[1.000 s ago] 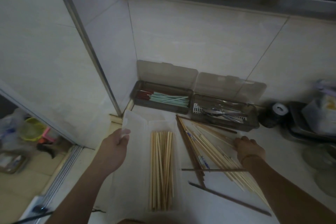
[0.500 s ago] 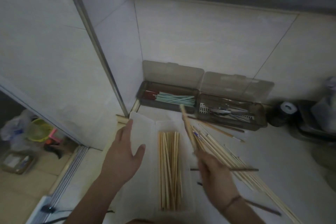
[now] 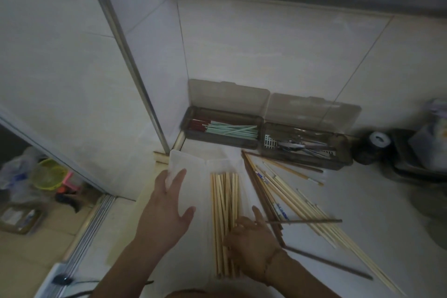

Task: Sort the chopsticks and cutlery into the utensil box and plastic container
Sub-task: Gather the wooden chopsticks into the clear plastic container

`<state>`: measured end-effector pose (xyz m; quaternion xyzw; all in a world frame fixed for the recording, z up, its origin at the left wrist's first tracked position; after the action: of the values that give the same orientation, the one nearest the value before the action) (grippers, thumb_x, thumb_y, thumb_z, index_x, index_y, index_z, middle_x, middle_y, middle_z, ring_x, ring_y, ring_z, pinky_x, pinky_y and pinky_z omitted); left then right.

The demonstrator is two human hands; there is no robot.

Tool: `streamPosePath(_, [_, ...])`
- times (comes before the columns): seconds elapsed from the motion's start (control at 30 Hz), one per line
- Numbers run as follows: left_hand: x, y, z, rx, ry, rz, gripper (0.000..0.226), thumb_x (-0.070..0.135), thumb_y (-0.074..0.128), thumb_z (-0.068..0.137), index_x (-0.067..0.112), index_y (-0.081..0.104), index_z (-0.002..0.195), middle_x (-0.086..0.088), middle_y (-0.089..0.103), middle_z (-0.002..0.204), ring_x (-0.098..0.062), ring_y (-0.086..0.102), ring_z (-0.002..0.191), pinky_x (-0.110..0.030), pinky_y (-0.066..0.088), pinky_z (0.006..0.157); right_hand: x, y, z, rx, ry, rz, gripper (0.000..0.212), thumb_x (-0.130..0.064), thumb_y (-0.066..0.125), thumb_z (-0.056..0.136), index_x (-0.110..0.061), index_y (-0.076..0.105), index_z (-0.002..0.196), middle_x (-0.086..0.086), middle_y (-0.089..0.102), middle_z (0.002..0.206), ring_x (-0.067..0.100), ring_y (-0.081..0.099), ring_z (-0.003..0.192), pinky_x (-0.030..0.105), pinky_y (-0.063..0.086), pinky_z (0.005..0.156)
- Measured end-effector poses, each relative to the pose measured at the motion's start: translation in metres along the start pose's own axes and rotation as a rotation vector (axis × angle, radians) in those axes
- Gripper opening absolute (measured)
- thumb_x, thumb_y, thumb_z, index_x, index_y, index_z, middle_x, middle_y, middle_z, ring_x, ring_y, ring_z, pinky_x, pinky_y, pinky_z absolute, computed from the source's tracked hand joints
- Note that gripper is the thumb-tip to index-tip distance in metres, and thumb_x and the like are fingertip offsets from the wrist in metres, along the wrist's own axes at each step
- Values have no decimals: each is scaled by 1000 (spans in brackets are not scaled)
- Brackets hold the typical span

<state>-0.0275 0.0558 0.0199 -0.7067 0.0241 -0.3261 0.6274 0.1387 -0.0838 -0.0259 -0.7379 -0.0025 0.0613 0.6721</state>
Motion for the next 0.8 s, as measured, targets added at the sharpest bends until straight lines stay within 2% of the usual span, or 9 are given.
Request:
streamPosePath(0.07, [-2,3,0,-19,1,29,84,45,72,80,31,27,149,-6,14,156,-27,54,121,-37,56,89,8,-7,-9,202,-42,196,10,-37,61,76,-37,65,85,-20,64,87,8,58,100,40,45,99])
streamPosePath(0.13, [-5,4,1,-32,-5,21,81,44,74,78,29,33,146,-6,16,154,-26,55,119,-36,56,88,30,-19,-22,408,27,409,12,-24,56,88,-26,65,94,-10,64,97,12,56,101,28,43,93])
streamPosePath(0.2, [-8,3,4,-39,-40,-35,78,42,77,76,29,39,143,-2,21,148,-22,60,106,-31,57,82,64,-22,-43,564,259,440,16,-27,53,90,-20,68,92,-5,66,94,16,58,93,27,46,85])
streamPosePath(0.27, [-9,2,8,-50,-105,-106,76,38,80,74,29,43,139,1,26,139,-19,61,92,-29,55,78,102,-17,-69,602,554,432,24,-35,53,90,-18,71,90,-1,68,91,20,60,89,29,48,79])
streamPosePath(0.33, [-8,2,11,-50,-140,-133,75,35,82,72,29,44,137,0,31,132,-21,60,86,-33,55,78,139,-5,-98,509,845,413,11,-21,66,84,-16,73,92,6,70,95,30,62,90,32,49,80])
streamPosePath(0.4, [-6,2,12,-29,-130,-134,76,32,84,70,28,46,135,0,36,125,-24,59,83,-36,55,78,169,8,-125,334,1045,395,17,-13,71,80,-14,73,98,11,69,104,33,61,96,35,48,86])
streamPosePath(0.47, [-4,1,14,-11,-122,-131,77,28,86,67,26,48,134,-1,38,122,-25,59,82,-38,55,79,184,19,-144,160,1134,376,20,-21,70,83,-17,73,102,9,67,110,30,62,98,34,49,88])
streamPosePath(0.53, [-2,1,15,-13,-123,-147,77,26,87,67,25,48,134,0,38,122,-26,59,82,-40,54,81,188,32,-153,37,1137,320,21,-29,67,85,-21,74,103,7,67,111,29,60,99,35,51,86])
streamPosePath(0.8, [4,2,15,-28,-143,-137,77,29,83,72,27,43,137,-2,36,129,-25,59,89,-41,54,85,166,38,-144,129,1171,130,13,-25,68,83,-16,74,91,10,67,93,35,59,85,32,41,64])
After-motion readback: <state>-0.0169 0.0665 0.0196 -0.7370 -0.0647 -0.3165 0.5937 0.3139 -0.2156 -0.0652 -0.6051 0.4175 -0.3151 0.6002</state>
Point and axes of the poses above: each hand's wrist, its own z-axis towards the middle knuckle, its own y-axis out of the palm, x = y × z, the point moved 2 cm from there along z, towards the middle knuckle
